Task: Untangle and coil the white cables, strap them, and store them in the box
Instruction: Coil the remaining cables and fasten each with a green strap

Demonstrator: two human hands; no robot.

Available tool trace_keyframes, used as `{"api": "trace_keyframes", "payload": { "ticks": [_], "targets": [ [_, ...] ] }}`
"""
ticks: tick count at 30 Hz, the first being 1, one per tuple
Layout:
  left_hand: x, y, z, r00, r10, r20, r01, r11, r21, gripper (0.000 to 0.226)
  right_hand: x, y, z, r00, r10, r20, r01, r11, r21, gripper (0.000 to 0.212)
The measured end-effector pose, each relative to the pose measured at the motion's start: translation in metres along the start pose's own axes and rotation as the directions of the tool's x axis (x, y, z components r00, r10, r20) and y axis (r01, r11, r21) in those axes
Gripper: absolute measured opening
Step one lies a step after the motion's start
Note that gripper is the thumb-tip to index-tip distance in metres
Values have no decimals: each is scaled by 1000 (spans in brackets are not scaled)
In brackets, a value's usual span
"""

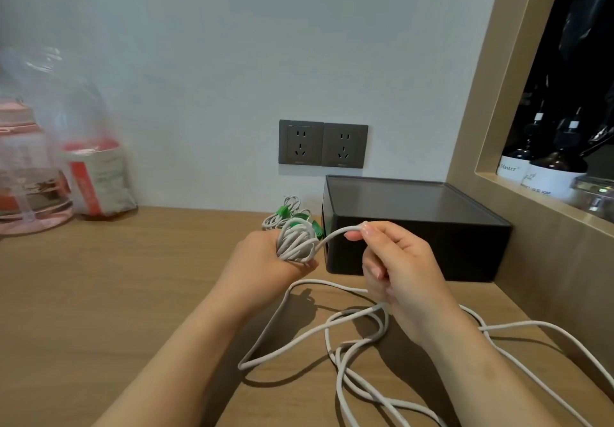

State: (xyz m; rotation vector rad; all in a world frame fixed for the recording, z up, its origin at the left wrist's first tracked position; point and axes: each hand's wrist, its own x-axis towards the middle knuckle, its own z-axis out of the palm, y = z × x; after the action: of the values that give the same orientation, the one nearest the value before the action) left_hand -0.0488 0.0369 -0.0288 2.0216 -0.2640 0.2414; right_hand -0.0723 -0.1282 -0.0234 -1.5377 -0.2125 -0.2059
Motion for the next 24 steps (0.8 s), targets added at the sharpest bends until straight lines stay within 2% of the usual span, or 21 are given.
{"api": "trace_keyframes", "payload": {
  "ticks": [6,10,13,16,24],
  "targets": [
    [-3,2,1,996,5,88,4,995,-102,9,2,-3,-7,997,12,-71,-5,995,96,28],
    [-4,1,1,993,19,115,3,982,-189,6,4,-1,-8,987,14,-157,-18,999,-27,23],
    [-4,3,-1,987,8,159,34,964,-262,6,4,2,-7,985,-46,-168,14,982,-186,19],
    [-6,5,0,977,1,214,47,974,-222,9,4,6,-4,977,-133,-168,77,949,-304,16],
    [-5,5,-1,949,-52,311,109,980,-169,6,4,8,-2,955,-193,-224,118,943,-310,17]
  ]
}}
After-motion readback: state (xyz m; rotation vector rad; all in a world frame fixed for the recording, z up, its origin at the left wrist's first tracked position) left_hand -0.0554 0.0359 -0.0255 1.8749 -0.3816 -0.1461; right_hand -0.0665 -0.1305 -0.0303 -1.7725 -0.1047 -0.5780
